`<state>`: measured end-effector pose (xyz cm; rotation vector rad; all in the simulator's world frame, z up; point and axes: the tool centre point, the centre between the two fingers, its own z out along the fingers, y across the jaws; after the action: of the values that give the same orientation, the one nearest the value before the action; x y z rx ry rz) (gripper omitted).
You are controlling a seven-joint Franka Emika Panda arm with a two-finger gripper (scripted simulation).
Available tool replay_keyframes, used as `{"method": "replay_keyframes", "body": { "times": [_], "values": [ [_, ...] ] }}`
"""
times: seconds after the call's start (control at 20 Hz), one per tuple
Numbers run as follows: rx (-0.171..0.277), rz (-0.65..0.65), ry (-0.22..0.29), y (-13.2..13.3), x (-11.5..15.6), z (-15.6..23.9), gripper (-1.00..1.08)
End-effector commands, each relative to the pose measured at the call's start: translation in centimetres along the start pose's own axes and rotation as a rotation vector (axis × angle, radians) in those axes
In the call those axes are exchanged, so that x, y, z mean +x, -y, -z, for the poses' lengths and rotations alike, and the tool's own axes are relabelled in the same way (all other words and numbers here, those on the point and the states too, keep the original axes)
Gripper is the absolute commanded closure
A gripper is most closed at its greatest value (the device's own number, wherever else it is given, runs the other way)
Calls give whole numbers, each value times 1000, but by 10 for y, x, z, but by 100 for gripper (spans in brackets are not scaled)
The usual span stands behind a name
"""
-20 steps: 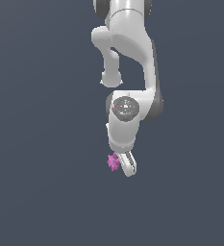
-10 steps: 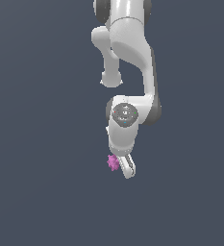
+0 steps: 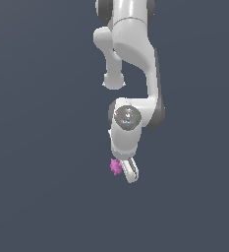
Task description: Pick up the object and move it to a goal position.
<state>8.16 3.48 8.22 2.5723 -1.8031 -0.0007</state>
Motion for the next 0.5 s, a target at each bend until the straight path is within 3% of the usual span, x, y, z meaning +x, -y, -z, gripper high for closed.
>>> {"method": "replay_keyframes", "body": {
  "times": [0.0,0.45],
  "values": [
    [0,0,0,0,0,0,108],
    [0,0,1,-8,8,32,108]
  ]
}}
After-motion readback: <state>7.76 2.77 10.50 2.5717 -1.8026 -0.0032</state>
